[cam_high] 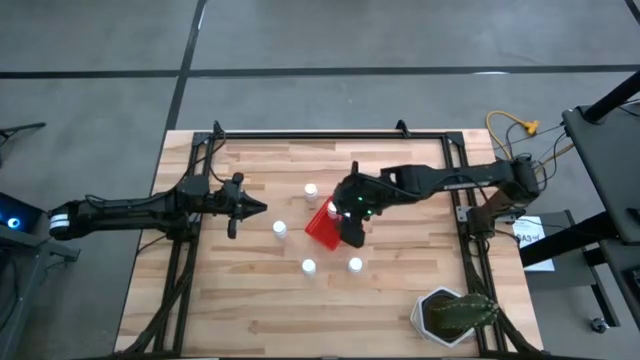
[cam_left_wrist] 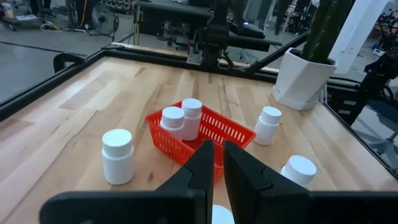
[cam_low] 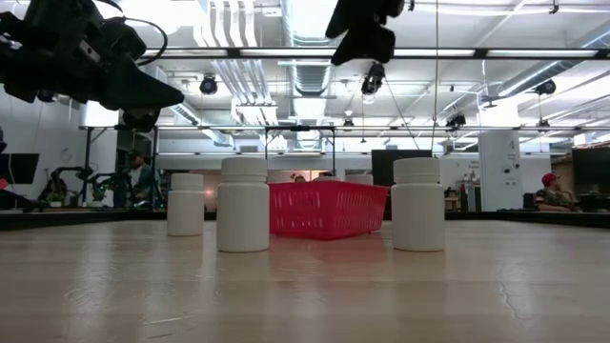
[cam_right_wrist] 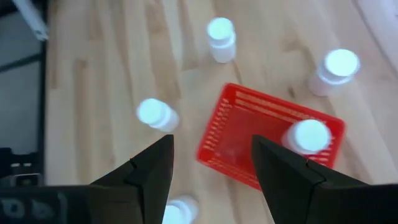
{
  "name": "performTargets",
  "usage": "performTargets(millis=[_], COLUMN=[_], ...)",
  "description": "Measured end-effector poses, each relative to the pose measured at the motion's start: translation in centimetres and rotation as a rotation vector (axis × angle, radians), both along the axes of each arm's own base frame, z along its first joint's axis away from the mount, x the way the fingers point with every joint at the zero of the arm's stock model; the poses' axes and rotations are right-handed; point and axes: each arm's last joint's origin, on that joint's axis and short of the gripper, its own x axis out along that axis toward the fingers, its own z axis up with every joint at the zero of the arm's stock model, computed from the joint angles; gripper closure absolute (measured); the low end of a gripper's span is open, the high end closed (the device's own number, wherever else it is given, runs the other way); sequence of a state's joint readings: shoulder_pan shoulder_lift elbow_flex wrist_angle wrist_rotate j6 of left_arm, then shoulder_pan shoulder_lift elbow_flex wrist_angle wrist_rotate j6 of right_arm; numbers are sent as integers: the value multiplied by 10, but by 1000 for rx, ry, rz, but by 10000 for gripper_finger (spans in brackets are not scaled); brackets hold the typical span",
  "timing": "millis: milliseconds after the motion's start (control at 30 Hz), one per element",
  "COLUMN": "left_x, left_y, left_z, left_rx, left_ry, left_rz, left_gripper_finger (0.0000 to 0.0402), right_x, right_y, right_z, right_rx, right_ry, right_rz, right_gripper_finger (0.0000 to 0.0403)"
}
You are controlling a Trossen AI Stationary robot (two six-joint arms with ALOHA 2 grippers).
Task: Pick and place pill bottles into a basket
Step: Put the white pill bottle into the red basket
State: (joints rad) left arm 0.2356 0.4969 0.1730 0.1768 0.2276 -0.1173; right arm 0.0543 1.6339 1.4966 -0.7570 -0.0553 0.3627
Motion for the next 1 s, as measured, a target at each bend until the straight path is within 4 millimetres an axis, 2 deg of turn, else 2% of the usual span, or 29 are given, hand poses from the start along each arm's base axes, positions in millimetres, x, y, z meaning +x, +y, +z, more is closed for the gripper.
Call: performTargets(millis=[100,400,600,1000], left_x=[0,0,1,5], left_y=[0,0,0,1], left_z=[0,1,1,-2], left_rx=[0,-4,-4,-9], left_ry=[0,-6,-10,12], left_rz=[0,1,1,2], left_gripper_finger=[384,384,384,384], right_x=[-6,-14,-16,-17], right_y=[9,26,37,36], right_z=[-4,-33,-34,-35], right_rx=[25,79,72,40], right_ry=[-42,-34,-33,-25], right_rz=[2,1,27,9], right_gripper_finger=[199,199,199,199])
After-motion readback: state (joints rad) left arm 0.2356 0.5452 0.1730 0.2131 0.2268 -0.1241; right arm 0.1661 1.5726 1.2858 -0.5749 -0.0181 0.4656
